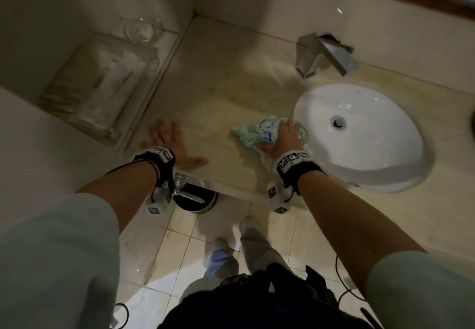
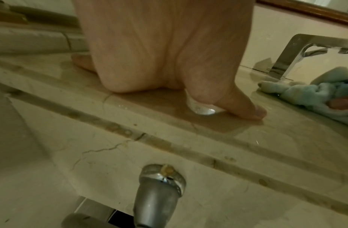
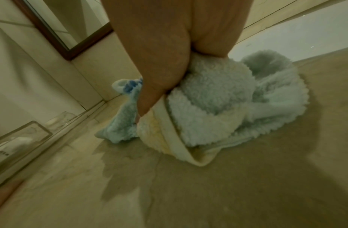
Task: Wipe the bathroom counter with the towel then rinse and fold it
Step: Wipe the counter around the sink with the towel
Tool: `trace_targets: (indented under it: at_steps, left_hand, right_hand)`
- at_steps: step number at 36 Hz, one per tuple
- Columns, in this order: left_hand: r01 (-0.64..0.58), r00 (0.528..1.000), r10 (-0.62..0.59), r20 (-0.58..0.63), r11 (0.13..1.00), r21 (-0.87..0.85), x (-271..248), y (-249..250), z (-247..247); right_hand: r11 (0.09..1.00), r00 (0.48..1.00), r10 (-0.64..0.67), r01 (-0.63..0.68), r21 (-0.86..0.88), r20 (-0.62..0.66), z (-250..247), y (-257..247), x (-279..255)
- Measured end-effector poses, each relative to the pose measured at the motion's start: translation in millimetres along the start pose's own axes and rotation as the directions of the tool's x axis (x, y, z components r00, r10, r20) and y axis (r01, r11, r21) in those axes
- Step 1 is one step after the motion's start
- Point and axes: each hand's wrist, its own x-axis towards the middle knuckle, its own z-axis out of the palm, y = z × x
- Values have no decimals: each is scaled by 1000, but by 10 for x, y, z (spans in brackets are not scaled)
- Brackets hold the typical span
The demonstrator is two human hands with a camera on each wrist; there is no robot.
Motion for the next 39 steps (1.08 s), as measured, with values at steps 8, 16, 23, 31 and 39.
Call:
trace_targets:
  at_steps: [8, 16, 23, 31, 39]
  left_hand:
    - [-22, 1000, 22, 4, 1000, -21, 45, -18, 1]
    - [-5, 999, 4, -36, 999, -33, 56, 40, 46]
    - [25, 999, -27, -31, 998, -56, 104, 62, 54]
    - [26, 998, -29, -53, 998, -62, 130, 62, 74]
    - [16, 997, -20, -80, 999, -50, 142, 44, 93]
  right_hand:
    - [999, 1000, -11, 12, -45, 14, -141, -105, 124]
    - [996, 1000, -25, 25, -80, 2, -387, -355, 668]
    - [999, 1000, 19, -19, -47, -8, -464, -619, 1063]
    - [999, 1000, -13, 12, 33, 9, -528, -889, 1393]
    - [995, 996, -91, 91, -48, -1, -643, -959, 1319]
